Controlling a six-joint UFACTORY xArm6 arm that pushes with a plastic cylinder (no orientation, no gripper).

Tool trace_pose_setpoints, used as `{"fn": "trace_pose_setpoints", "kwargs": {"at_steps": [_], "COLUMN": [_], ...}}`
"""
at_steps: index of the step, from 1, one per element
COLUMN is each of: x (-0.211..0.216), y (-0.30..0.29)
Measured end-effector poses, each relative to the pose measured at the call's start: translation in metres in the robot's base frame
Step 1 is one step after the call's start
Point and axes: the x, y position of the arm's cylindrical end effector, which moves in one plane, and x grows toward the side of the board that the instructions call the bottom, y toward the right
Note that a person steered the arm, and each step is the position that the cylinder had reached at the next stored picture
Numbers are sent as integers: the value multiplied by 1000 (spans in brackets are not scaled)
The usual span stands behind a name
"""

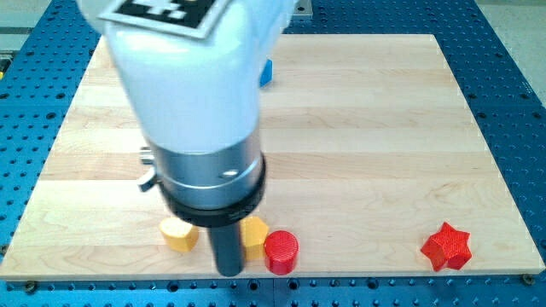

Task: Place the yellow hexagon close to the yellow heart

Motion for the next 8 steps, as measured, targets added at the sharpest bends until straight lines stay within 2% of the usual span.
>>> {"fn": "trace_pose_setpoints", "kwargs": {"at_steps": [1,2,4,8], "x": [0,0,0,-29], "y": [71,81,167,45]}}
